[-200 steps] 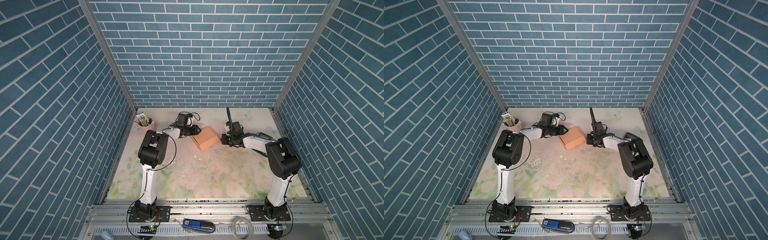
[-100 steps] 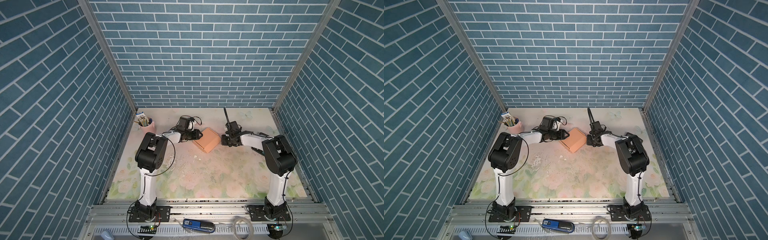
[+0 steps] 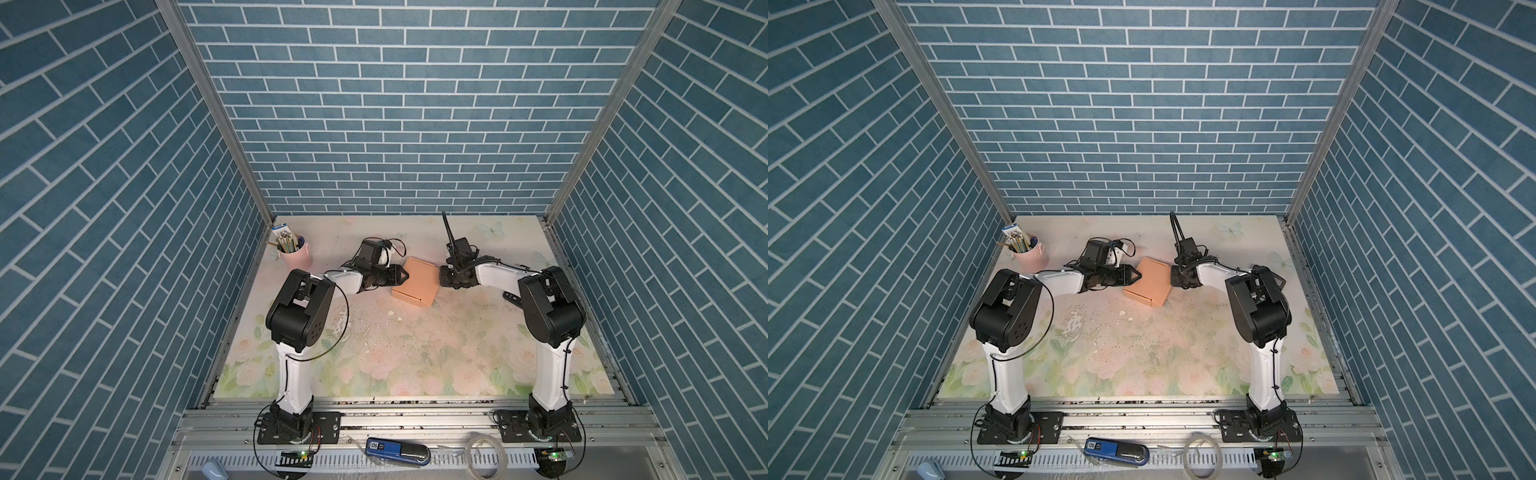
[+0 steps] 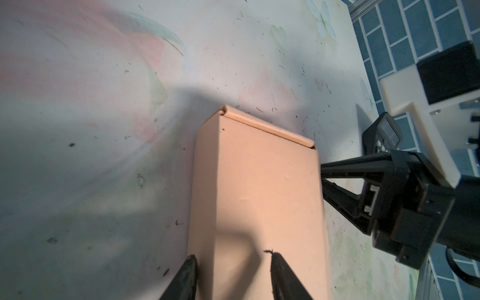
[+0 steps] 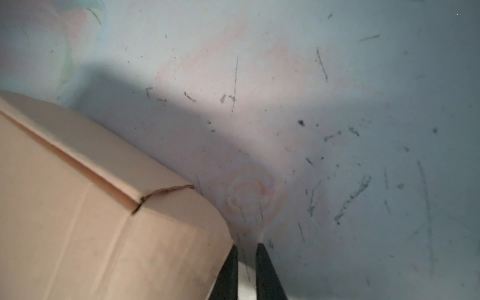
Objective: Fold the paper box
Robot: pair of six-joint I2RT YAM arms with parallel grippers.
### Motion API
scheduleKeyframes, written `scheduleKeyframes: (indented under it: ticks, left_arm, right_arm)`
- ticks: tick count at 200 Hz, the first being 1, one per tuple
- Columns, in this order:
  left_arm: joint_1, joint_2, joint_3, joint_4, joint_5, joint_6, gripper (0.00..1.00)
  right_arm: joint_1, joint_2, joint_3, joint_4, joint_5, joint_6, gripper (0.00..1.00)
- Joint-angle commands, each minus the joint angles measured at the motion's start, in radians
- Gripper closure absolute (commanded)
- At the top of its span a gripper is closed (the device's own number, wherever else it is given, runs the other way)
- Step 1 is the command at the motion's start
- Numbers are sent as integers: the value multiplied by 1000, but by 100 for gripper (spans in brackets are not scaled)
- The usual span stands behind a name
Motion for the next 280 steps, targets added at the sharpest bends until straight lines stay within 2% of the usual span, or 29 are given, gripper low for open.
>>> scheduleKeyframes:
  ticks: [1, 167, 270, 280]
  left_arm:
    - [-16, -37, -14, 34, 14, -11, 52]
    - [-44, -27, -36, 90, 31, -46, 52]
    - [-47, -47, -41, 76, 24, -46, 52]
    - [-47, -59, -43, 63, 12, -43, 52]
  right_arm:
    - [10, 49, 22, -86, 26, -35, 84]
    - [56, 196, 193, -172, -25, -81, 81]
    - [63, 210, 202, -148, -49, -63, 76]
    - [62, 203, 198, -154, -20, -65, 76]
